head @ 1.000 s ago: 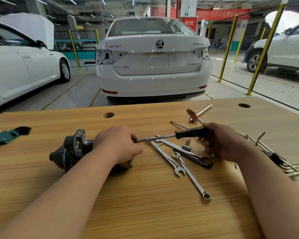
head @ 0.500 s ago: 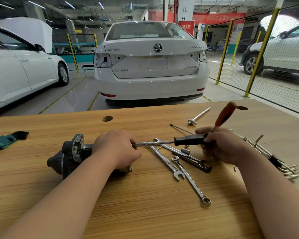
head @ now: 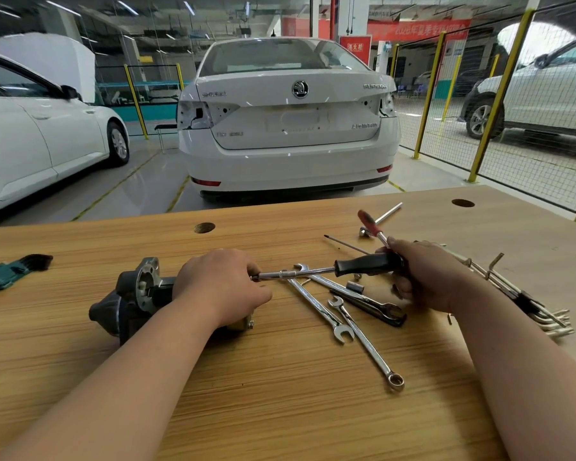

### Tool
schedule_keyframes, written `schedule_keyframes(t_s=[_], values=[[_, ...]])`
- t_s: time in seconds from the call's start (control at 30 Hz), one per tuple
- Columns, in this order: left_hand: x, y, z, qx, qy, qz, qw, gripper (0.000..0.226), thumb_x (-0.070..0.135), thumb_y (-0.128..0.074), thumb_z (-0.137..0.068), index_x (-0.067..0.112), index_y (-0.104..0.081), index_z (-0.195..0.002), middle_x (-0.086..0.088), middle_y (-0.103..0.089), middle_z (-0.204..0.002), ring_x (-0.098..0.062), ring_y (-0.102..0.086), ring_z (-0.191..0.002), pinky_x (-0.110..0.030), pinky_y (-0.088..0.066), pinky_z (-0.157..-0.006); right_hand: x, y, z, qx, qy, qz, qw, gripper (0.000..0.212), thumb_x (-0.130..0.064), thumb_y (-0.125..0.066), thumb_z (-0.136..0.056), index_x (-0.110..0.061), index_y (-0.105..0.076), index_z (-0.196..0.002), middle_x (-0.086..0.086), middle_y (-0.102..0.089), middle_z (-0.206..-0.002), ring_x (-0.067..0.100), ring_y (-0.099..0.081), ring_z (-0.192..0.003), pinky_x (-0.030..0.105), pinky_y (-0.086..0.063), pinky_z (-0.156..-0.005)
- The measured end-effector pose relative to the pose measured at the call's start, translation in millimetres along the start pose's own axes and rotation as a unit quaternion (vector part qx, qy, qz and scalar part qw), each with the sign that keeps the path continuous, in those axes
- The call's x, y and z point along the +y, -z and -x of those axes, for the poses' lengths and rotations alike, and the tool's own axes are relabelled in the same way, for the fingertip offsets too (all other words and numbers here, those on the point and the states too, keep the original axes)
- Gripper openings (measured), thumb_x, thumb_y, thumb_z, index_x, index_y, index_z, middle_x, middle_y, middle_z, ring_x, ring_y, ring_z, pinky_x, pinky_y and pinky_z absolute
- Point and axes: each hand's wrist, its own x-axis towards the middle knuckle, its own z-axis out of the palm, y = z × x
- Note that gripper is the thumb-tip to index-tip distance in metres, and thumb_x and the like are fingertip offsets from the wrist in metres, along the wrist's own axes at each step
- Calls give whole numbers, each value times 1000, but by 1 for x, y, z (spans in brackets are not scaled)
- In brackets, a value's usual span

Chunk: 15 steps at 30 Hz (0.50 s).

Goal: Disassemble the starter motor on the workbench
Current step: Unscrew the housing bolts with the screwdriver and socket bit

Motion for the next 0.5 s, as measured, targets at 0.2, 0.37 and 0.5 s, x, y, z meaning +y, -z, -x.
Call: schedule_keyframes(t_s=[0.2, 0.37, 0.5], values=[[0, 1, -2, -34, -13, -47, 998, 46, 64, -51, -77, 39, -60, -116, 9, -58, -109, -15, -51, -96, -30, -39, -68, 0, 5, 0, -29, 30, -59, 997, 24, -17, -49, -98, -17, -73, -100, 17, -59, -100, 18, -54, -56, 32, -47, -53], [1, 4, -4, -61, -13, -46, 997, 39, 60, -53, -77, 40, -61, -110, 12, -54, -97, -13, -52, -91, -29, -40, -64, 2, 5, 1, -56, 46, -37, 997, 45, 11, -44, -86, -15, -79, -77, 21, -58, -112, 29, -57, -84, 33, -53, -63], [2, 3, -4, -55, -13, -42, 998, 34, 59, -55, -77, 40, -63, -105, 15, -59, -96, -11, -53, -87, -27, -38, -60, 2, 5, 3, -57, 44, -25, 997, 49, 16, -40, -83, -13, -79, -82, 22, -60, -111, 29, -59, -83, 30, -56, -62]])
